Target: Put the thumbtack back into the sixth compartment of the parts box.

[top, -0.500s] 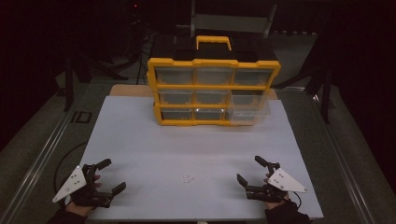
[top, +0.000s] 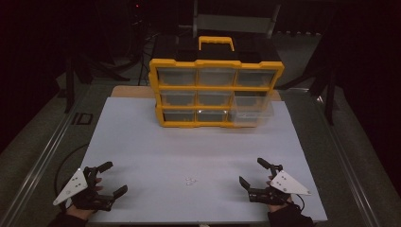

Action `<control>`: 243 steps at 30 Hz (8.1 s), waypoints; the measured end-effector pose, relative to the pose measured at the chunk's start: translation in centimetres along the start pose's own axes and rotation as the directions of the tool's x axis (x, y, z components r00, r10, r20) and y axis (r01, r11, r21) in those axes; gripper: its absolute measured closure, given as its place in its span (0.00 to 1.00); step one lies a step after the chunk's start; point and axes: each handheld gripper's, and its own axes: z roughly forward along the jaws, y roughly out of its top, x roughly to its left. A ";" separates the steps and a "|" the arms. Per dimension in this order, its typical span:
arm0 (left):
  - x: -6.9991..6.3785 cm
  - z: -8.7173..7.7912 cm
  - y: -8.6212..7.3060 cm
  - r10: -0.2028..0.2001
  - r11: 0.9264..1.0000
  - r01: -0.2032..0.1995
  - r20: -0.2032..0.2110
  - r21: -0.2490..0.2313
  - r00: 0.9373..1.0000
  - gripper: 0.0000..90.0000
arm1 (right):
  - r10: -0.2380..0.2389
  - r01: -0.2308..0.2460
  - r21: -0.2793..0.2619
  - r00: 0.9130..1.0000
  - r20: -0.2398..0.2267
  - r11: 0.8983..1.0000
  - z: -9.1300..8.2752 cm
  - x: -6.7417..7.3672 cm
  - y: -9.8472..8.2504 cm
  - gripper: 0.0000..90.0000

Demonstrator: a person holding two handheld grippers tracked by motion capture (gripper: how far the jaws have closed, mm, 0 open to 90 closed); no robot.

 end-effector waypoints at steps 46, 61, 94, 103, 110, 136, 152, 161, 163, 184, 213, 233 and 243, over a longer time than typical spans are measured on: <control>-0.9 5.4 8.5 0.020 1.000 -0.019 0.118 -0.008 0.993 0.00 | 0.007 -0.007 -0.012 1.000 0.007 1.000 0.4 0.2 0.4 0.11; -2.9 9.7 8.5 0.015 0.997 -0.032 0.239 0.065 0.971 0.00 | 0.008 -0.008 -0.007 1.000 -0.005 1.000 0.6 0.4 0.4 0.11; -5.3 17.1 3.7 -0.031 0.913 -0.098 0.307 0.396 0.951 0.24 | 0.012 -0.012 -0.001 1.000 -0.022 1.000 0.7 0.4 0.3 0.11; -5.2 18.5 2.8 -0.083 0.880 -0.068 0.295 0.470 0.952 0.51 | 0.010 -0.010 0.001 1.000 -0.025 1.000 0.7 0.3 0.3 0.11; -5.4 19.4 2.0 -0.075 0.843 -0.101 0.300 0.529 0.951 0.66 | 0.016 -0.016 0.000 1.000 -0.025 1.000 0.7 0.3 0.3 0.11; -5.6 20.4 1.9 -0.047 0.810 -0.158 0.332 0.564 0.942 0.96 | 0.022 -0.022 0.002 0.999 -0.030 1.000 0.7 0.3 0.3 0.11; -5.0 19.8 4.5 -0.027 0.816 -0.196 0.374 0.544 0.927 0.96 | -0.017 0.017 0.023 1.000 -0.001 1.000 0.9 0.4 0.1 0.11; -5.3 20.3 6.6 -0.006 0.819 -0.234 0.415 0.524 0.910 0.96 | -0.020 0.020 0.021 1.000 -0.003 1.000 0.9 0.4 0.2 0.11; -5.4 20.4 7.1 -0.009 0.821 -0.233 0.419 0.521 0.908 0.96 | -0.017 0.017 0.021 1.000 -0.002 1.000 0.9 0.4 0.2 0.11; -5.7 22.1 12.3 0.003 0.868 -0.236 0.470 0.438 0.883 0.96 | -0.010 0.010 0.014 1.000 -0.016 1.000 0.9 0.4 0.2 0.11; -5.5 26.2 19.2 0.033 0.912 -0.229 0.495 0.342 0.868 0.95 | -0.013 0.013 0.016 1.000 -0.018 1.000 0.9 0.4 0.2 0.11; -5.6 30.5 23.5 0.064 0.938 -0.215 0.474 0.272 0.878 0.95 | 0.008 -0.007 0.014 1.000 -0.024 1.000 1.0 0.3 0.2 0.11; -5.7 33.1 24.6 0.045 0.953 -0.169 0.434 0.252 0.900 0.95 | 0.015 -0.015 0.010 0.999 -0.029 1.000 0.9 0.4 0.2 0.11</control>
